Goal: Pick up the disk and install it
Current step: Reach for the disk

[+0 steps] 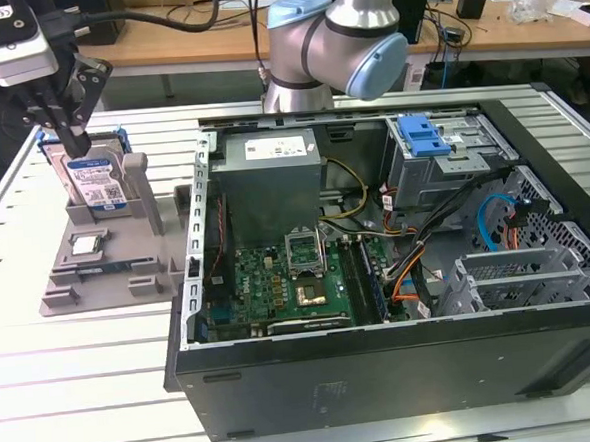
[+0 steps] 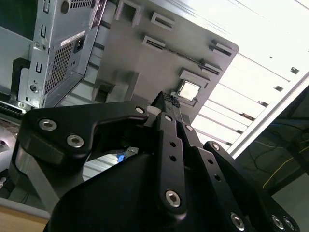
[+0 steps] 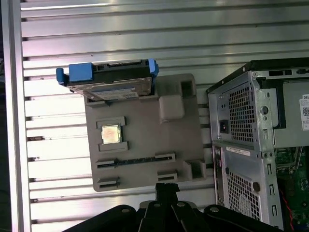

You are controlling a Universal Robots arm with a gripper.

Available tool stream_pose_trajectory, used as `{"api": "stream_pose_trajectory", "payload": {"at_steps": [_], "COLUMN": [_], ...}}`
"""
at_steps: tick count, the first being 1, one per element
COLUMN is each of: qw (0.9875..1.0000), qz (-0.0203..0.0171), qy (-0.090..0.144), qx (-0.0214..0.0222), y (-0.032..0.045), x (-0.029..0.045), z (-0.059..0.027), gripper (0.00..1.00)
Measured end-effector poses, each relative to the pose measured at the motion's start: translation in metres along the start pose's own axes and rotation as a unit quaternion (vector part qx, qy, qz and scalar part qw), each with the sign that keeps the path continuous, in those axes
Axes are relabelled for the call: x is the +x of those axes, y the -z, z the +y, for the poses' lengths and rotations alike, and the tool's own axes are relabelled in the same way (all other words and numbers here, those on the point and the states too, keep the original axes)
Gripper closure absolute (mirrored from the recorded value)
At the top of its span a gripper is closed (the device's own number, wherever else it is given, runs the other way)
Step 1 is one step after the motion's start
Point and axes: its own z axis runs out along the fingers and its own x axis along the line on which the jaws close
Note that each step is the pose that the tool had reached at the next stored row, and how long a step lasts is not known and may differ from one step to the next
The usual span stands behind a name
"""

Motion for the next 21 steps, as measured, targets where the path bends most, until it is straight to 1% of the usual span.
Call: {"api": "stream_pose_trajectory", "payload": {"at_steps": [6, 9, 10, 14, 17, 21], "qw": [1.0000, 1.0000, 1.0000, 1.0000, 1.0000, 1.0000], "qz": [0.0000, 0.0000, 0.0000, -0.0001, 0.0000, 0.0000], "qy": [0.000, 0.000, 0.000, 0.000, 0.000, 0.000], "qx": [0.0000, 0.0000, 0.0000, 0.0000, 0.0000, 0.0000], "y": [0.0001, -0.0001, -0.0002, -0.0012, -0.0013, -0.0015], "x": [0.0081, 0.0110, 0.0125, 0.0206, 0.0283, 0.0379], "z": [-0.0006, 0.0001, 0.0014, 0.0117, 0.0147, 0.0160], "gripper": [0.89, 0.89, 0.89, 0.89, 0.89, 0.89]}}
